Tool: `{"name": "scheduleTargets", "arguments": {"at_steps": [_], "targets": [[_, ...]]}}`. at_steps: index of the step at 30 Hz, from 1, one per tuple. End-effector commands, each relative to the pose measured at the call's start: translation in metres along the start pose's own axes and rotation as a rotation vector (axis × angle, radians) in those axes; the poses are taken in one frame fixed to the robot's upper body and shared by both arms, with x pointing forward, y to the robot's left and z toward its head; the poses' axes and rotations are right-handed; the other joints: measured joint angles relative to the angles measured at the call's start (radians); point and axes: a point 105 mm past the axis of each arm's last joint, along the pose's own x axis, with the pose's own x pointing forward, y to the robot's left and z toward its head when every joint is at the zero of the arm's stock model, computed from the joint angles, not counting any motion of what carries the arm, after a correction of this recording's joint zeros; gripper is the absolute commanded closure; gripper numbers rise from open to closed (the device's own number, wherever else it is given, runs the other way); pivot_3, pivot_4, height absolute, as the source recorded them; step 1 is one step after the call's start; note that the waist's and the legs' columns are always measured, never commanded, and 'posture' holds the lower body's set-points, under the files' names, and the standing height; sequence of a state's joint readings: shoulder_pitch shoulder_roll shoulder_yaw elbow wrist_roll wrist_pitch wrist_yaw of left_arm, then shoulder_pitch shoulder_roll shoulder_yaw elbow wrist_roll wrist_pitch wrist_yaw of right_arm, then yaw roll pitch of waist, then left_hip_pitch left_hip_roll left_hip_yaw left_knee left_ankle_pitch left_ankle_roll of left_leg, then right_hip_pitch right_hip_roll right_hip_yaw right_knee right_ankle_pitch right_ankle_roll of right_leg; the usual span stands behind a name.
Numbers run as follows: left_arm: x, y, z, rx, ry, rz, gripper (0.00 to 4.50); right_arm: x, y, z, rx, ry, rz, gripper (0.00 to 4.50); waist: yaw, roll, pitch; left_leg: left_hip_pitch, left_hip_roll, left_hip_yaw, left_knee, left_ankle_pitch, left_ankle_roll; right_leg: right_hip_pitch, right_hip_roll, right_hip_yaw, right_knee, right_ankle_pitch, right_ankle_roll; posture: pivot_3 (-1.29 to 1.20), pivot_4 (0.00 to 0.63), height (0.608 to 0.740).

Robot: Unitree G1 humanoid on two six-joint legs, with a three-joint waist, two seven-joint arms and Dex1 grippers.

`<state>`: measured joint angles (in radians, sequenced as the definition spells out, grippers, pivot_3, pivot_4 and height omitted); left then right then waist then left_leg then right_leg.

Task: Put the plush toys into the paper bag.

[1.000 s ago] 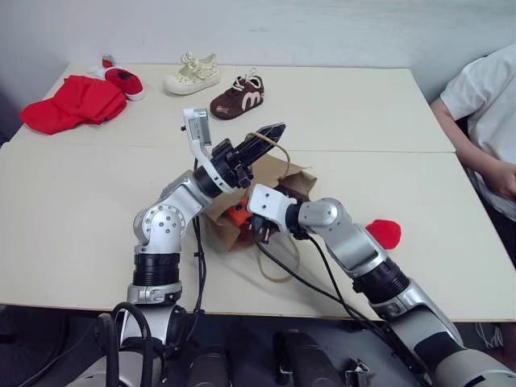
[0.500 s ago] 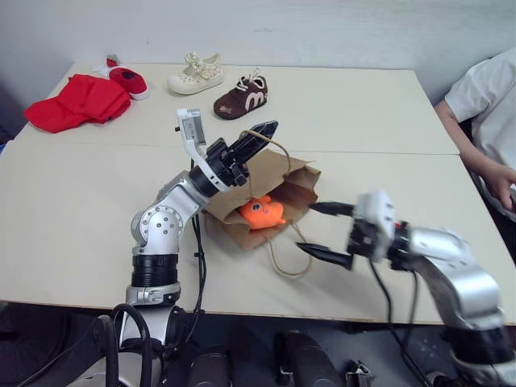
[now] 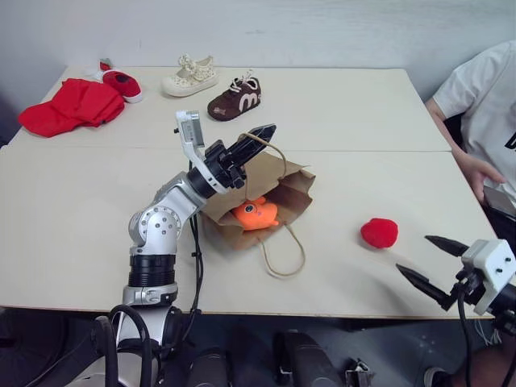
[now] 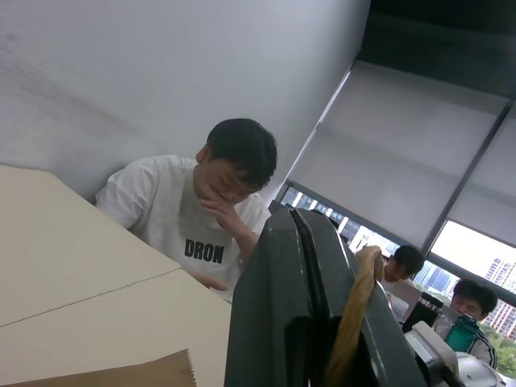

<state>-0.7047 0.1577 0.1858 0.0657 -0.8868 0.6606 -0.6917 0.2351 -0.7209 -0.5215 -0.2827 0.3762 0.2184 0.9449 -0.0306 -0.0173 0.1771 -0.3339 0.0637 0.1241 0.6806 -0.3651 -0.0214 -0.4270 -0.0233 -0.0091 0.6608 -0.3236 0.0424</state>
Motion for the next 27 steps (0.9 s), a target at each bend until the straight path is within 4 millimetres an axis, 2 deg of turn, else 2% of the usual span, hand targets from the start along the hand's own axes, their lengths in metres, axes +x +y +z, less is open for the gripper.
{"name": "scheduleTargets", "arguments": {"at_steps": [1, 4, 6, 8, 11, 13, 16, 18, 21, 23, 27], "targets": [[0.008, -0.006, 0.009, 0.04, -0.014, -0.037, 4.5, 0.019, -0.002, 0.006, -0.01, 0.031, 0.048, 0.04, 0.004, 0.0, 0.0, -0.001, 0.0, -0.001, 0.0, 0.0, 0.0, 0.0, 0.0, 0.0, 0.0, 0.0, 0.0, 0.0, 0.15, 0.74], [0.008, -0.007, 0.009, 0.042, -0.015, -0.037, 4.5, 0.037, -0.006, 0.002, -0.027, 0.081, 0.079, 0.04, 0.01, 0.0, 0.0, -0.001, 0.0, -0.001, 0.0, 0.0, 0.0, -0.001, 0.0, 0.0, 0.0, 0.0, 0.0, 0.0, 0.15, 0.74], [0.007, -0.008, 0.008, 0.053, -0.005, -0.034, 4.5, 0.05, -0.007, -0.013, -0.004, 0.178, 0.117, 0.04, 0.011, 0.0, 0.0, -0.002, 0.0, -0.001, 0.0, 0.0, 0.0, -0.001, 0.0, -0.001, -0.001, 0.0, 0.0, 0.0, 0.15, 0.74], [0.005, -0.008, 0.008, 0.057, -0.007, -0.03, 4.5, 0.056, -0.009, -0.02, 0.006, 0.219, 0.123, 0.04, 0.018, 0.0, 0.0, -0.002, 0.0, -0.001, 0.001, 0.0, 0.001, -0.001, -0.002, -0.001, -0.001, 0.0, 0.0, 0.0, 0.15, 0.74], [0.004, -0.008, 0.011, 0.064, -0.007, -0.025, 4.5, 0.059, -0.011, -0.021, 0.017, 0.237, 0.142, 0.63, 0.025, 0.0, 0.0, -0.002, 0.0, -0.001, 0.001, 0.0, 0.001, -0.001, -0.001, -0.001, -0.001, 0.0, 0.0, 0.0, 0.15, 0.74], [0.004, -0.008, 0.012, 0.067, -0.006, -0.023, 4.5, 0.06, -0.009, -0.018, 0.014, 0.229, 0.174, 1.32, 0.028, 0.0, 0.0, -0.002, 0.0, -0.001, 0.001, 0.0, 0.001, -0.001, -0.001, -0.001, -0.001, 0.0, 0.0, 0.0, 0.15, 0.74], [0.003, -0.008, 0.014, 0.07, -0.005, -0.023, 4.5, 0.067, 0.005, 0.011, -0.05, 0.095, 0.286, 2.36, 0.027, 0.0, 0.0, -0.002, 0.0, -0.001, 0.001, 0.0, 0.001, -0.001, -0.001, -0.001, -0.001, 0.0, 0.0, 0.0, 0.15, 0.74], [0.003, -0.008, 0.014, 0.068, -0.006, -0.026, 4.5, 0.077, 0.027, 0.039, -0.035, -0.029, 0.378, 3.06, 0.026, 0.0, 0.0, -0.002, 0.0, -0.001, 0.001, 0.0, 0.001, -0.001, -0.001, -0.001, 0.0, 0.0, 0.0, 0.0, 0.15, 0.74], [0.004, -0.009, 0.013, 0.057, -0.008, -0.034, 4.5, 0.101, 0.061, 0.066, 0.013, -0.112, 0.451, 3.97, 0.012, 0.0, 0.0, -0.001, 0.001, -0.001, 0.001, 0.0, -0.001, -0.001, -0.001, -0.002, 0.001, 0.0, 0.0, 0.0, 0.15, 0.74], [0.006, -0.01, 0.012, 0.045, -0.006, -0.045, 4.5, 0.124, 0.075, 0.081, 0.035, -0.14, 0.423, 4.24, 0.005, 0.0, 0.0, -0.002, 0.001, -0.002, 0.001, 0.001, -0.001, -0.001, -0.001, -0.003, 0.001, 0.0, 0.0, 0.0, 0.15, 0.74], [0.009, -0.013, 0.011, 0.025, -0.013, -0.065, 4.5, 0.161, 0.085, 0.105, 0.132, -0.15, 0.325, 4.25, 0.003, 0.0, 0.0, -0.003, 0.001, -0.002, 0.001, 0.001, -0.001, -0.003, -0.002, -0.003, 0.001, 0.0, 0.0, 0.0, 0.15, 0.74]]}}
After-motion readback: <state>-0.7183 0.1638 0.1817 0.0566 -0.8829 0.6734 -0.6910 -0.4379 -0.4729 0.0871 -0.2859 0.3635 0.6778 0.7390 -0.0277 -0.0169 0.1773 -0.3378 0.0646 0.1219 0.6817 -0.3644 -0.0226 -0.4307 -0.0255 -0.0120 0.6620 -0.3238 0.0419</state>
